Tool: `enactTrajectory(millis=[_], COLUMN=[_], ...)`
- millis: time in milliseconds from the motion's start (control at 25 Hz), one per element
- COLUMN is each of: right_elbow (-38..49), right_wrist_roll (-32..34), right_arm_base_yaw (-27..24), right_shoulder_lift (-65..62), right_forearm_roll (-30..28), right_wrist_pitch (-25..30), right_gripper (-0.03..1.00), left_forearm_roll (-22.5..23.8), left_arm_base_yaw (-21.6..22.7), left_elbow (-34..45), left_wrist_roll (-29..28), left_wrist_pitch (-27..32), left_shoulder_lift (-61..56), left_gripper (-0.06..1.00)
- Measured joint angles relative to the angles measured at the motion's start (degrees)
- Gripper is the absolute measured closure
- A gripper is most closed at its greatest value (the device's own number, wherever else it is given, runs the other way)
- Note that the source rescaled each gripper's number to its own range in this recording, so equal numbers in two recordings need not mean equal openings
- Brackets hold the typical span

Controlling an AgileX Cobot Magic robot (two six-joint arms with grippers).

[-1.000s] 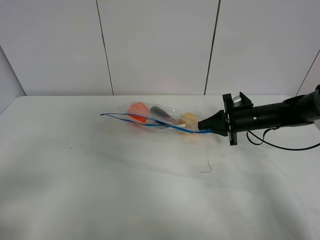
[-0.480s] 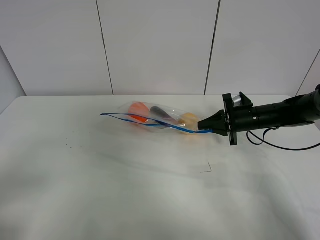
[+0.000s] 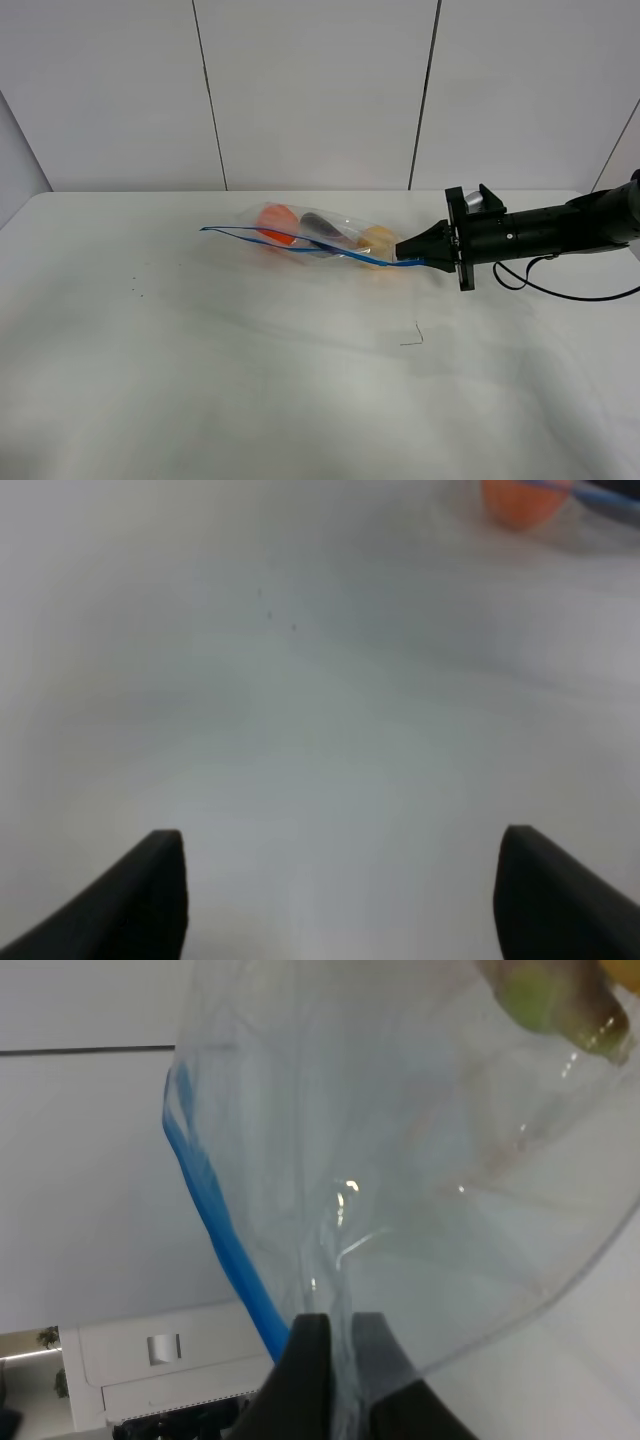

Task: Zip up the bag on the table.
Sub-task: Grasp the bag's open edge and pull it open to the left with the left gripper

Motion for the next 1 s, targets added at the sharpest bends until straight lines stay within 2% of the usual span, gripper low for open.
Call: enactTrajectory(millis=[200,320,440,680,760,840,1000], right_elbow=[0.0,0.0,0.0,0.0,0.0,0.0,0.0], right_wrist_roll=[0.0,0.0,0.0,-0.1,-0.2,-0.3,-0.4], right_arm_base_yaw=[0.0,0.0,0.0,0.0,0.0,0.0,0.0], right_shoulder_lift=[0.0,0.0,0.0,0.0,0.0,0.0,0.0], right_forearm_roll=[0.0,0.0,0.0,0.2,0.2,0.2,0.2], right_wrist_pitch=[0.0,0.0,0.0,0.0,0.0,0.0,0.0], right_gripper=[0.97,0.97,0.97,0.97,0.97,0.97,0.97], left_forearm_roll=[0.0,0.1,0.2,0.3,0.2,-0.2,-1.6], left_arm_base_yaw=[0.0,0.0,0.0,0.0,0.0,0.0,-0.5], left_elbow=[-6.7,-8.4,-8.4,-8.4,-8.4,-8.4,-8.4], left_wrist_roll=[5.0,13.7,28.0,65.6,73.0,76.6,78.4], left_wrist_pitch=[-6.3,-9.6,-13.7,-25.3,-28.9,-32.2,-40.5], left_shoulder_lift=[14.8,22.0,27.3,35.3,37.8,40.4,44.2], left_gripper=[-0.05,-0.05,-0.05,-0.05,-0.05,-0.05,-0.05])
